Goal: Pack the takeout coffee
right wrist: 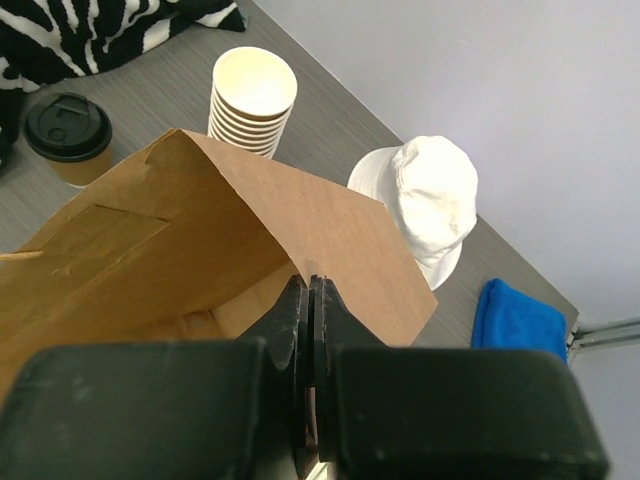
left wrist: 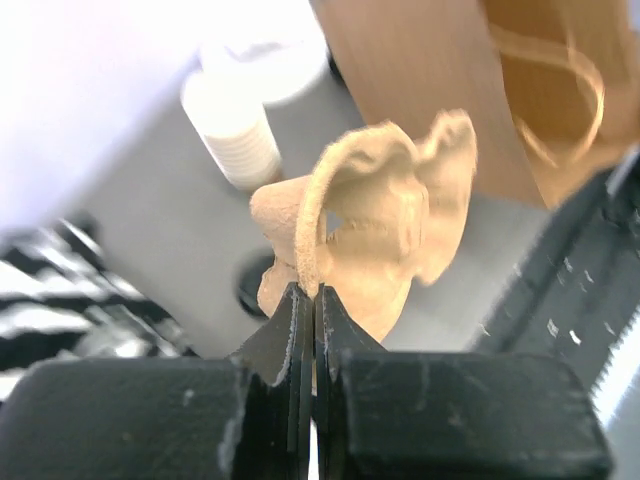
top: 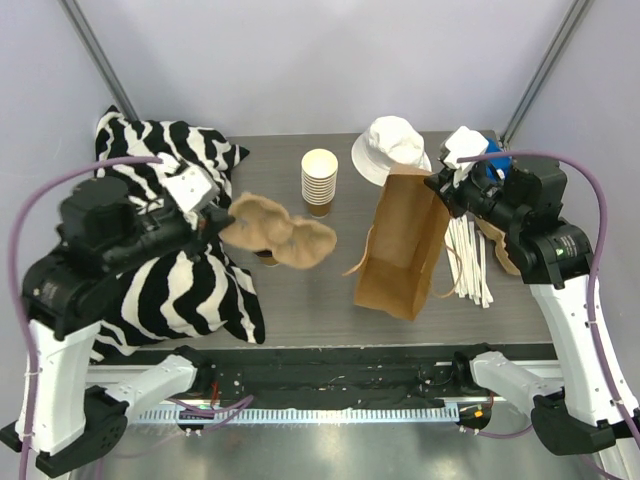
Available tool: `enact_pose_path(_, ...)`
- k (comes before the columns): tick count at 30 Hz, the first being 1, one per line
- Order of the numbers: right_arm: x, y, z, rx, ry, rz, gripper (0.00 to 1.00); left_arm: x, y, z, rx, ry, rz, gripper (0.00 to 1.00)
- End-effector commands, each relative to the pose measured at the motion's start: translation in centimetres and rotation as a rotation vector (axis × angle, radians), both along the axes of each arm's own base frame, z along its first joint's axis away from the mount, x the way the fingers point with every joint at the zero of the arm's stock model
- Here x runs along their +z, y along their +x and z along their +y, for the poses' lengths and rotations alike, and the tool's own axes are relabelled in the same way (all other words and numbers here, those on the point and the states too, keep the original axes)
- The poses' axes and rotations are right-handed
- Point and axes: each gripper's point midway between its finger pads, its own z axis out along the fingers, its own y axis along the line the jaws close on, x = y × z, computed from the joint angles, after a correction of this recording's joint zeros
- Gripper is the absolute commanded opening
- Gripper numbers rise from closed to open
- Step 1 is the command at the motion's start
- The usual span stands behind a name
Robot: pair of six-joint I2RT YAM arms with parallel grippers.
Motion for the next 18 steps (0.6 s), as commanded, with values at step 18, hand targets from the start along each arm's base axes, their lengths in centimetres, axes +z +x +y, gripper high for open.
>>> enact_pose_path(18,3.6,-2.3,2.4,0.090,0.204,0.044,0.01,15.9,1.3,-9.0,-0.307,-0.285,-0.288,0.00)
